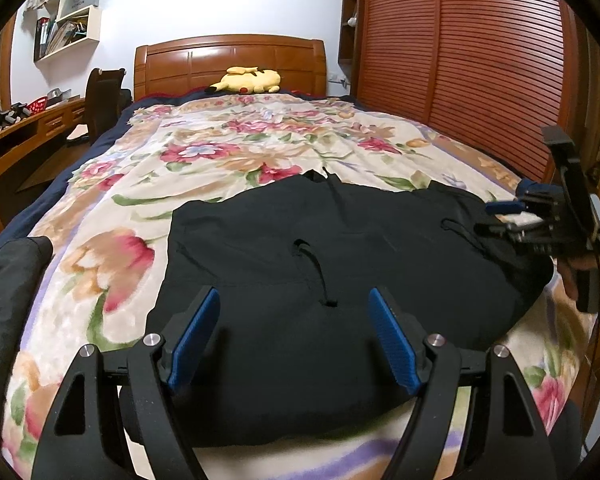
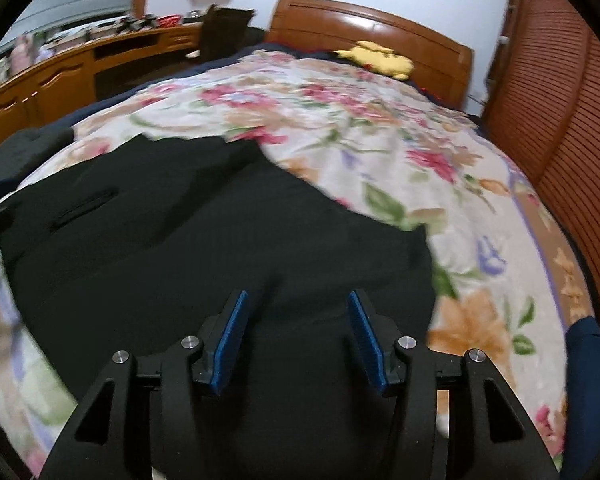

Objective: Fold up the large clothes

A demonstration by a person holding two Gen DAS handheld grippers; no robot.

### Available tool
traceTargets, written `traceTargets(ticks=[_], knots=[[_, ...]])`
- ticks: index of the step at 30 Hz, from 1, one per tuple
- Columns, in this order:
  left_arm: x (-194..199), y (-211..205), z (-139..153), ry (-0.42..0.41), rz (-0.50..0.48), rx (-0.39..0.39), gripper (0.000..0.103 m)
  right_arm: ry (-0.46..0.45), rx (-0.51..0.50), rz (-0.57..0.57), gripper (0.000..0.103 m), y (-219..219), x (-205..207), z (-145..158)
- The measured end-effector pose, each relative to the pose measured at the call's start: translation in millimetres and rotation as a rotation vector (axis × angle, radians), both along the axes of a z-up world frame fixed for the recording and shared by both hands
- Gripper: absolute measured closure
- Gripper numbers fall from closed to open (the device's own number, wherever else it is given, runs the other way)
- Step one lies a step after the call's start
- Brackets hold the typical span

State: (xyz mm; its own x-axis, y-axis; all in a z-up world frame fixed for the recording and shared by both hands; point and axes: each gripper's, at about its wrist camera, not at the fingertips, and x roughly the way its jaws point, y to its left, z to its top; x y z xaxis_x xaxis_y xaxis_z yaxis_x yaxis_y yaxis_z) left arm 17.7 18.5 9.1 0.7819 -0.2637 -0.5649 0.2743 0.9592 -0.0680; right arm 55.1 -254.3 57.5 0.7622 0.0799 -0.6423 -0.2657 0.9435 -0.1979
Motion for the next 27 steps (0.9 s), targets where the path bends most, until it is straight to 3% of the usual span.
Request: traceTargets(ticks=[12, 16, 21, 27], knots=[[-10.5, 14.3, -1.9, -0.006, 0.026, 0.022, 0.025, 0.015, 0.062, 0.178, 0.049, 75.8, -33.6, -20.9], [-14.9, 20.4, -3.1, -0.005, 0.029, 0.025, 0.025, 0.018, 0.036, 0.194, 0.049, 77.0, -37.5, -27.0], [-19.5, 23.7, -5.5, 0.001, 0.032, 0.020, 0.025, 0.064, 0.007, 0.197, 0.049, 78.9, -21.5, -61.4], [-26.7, 25.8, -12.5, 0.010, 0.042, 0.048, 0.025, 0.044, 0.018, 0.194, 0.049, 76.4, -26.7, -61.8]])
